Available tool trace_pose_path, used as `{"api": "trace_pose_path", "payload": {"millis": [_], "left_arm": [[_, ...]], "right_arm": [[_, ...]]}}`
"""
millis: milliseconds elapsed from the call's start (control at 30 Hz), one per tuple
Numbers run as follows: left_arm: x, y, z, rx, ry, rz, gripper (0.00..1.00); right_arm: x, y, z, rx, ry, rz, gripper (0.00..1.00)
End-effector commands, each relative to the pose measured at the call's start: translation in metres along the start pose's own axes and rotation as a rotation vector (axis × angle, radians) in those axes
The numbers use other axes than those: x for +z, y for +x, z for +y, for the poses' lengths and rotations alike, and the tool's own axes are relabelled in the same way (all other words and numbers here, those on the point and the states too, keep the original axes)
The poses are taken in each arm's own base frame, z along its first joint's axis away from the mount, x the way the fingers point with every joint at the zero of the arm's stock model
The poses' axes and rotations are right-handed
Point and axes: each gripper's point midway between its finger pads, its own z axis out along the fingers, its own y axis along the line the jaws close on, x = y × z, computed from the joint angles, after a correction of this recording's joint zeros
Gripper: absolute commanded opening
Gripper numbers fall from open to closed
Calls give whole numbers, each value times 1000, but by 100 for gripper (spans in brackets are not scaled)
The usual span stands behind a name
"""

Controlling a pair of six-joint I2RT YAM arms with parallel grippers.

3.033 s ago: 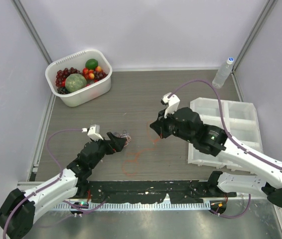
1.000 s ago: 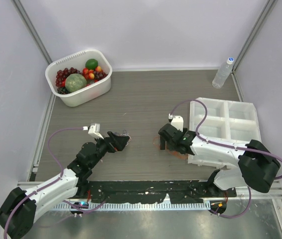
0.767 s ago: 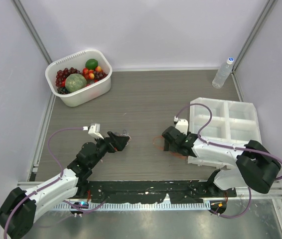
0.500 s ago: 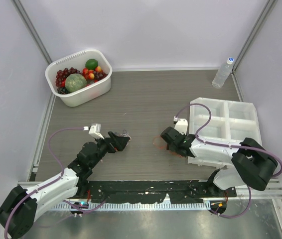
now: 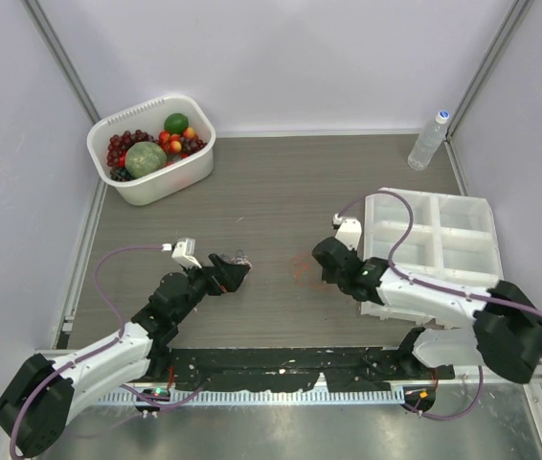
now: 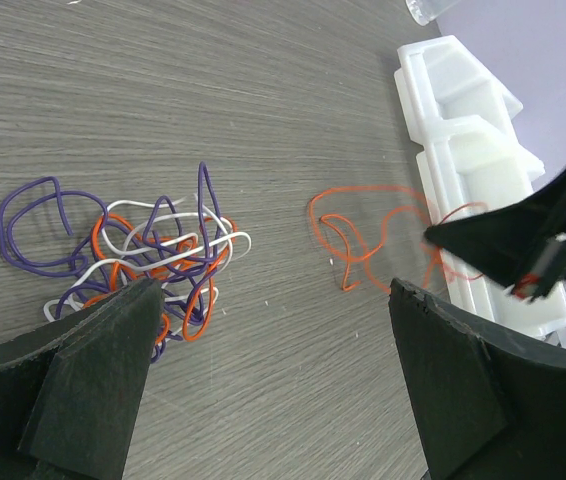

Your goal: Untangle the cables

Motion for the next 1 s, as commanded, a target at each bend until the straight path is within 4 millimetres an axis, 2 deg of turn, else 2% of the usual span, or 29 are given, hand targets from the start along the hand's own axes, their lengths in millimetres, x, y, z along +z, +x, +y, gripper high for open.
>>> {"api": "trace_pose_path", "payload": {"millis": [0,33,67,133,167,200,233,267,300,333,400,467,500,600,667,833,867,900,933,967], "left_arm": [[0,-7,-5,19,25,-32,100],[0,-7,-5,19,25,-32,100],[1,-7,-5,18,23,-30,100],[1,-7,-5,18,23,-30,100],[1,-8,-5,17,23,-32,100],[1,-7,-4,18,21,-30,100],[1,-8,-5,19,23,-32,100],[0,-8,-5,19,22,-33,100],[1,-7,-4,19,21,-32,100],[0,-8,-5,19,23,-34,100],[0,-8,-5,18,22,-33,100],[0,-8,-5,17,23,-34,100],[0,-8,-4,18,20,-33,99],[0,-8,-4,19,20,-33,100],[0,-8,-5,19,22,-33,100],[0,-8,-5,19,22,-33,99],[0,-8,-5,19,22,-33,100],[0,-8,-5,19,21,-32,100],[0,-8,-4,19,19,-32,100],[0,-8,-4,19,20,-33,100]], "right_arm": [[-41,-85,13,122,-105,-191,1],[-47,-102,9,148,-106,-220,1],[-55,-112,4,161,-109,-239,1],[-73,-151,-9,205,-83,-314,1],[-75,-158,-22,211,-41,-324,1],[-83,-175,-31,227,-8,-360,1],[-83,-179,-46,237,45,-358,1],[-91,-195,-54,257,73,-391,1],[-89,-200,-68,267,125,-391,1],[-95,-211,-74,274,145,-417,1],[-95,-224,-95,302,216,-443,1],[-92,-236,-125,326,314,-459,1],[-88,-241,-130,330,335,-470,1],[-77,-248,-162,352,432,-471,1],[-57,-246,-176,366,460,-428,1],[-19,-239,-187,323,474,-314,1],[-9,-232,-188,292,487,-268,1],[-9,-234,-191,272,502,-255,1],[-1,-227,-192,240,513,-206,1],[0,-231,-188,185,484,-182,1]]}}
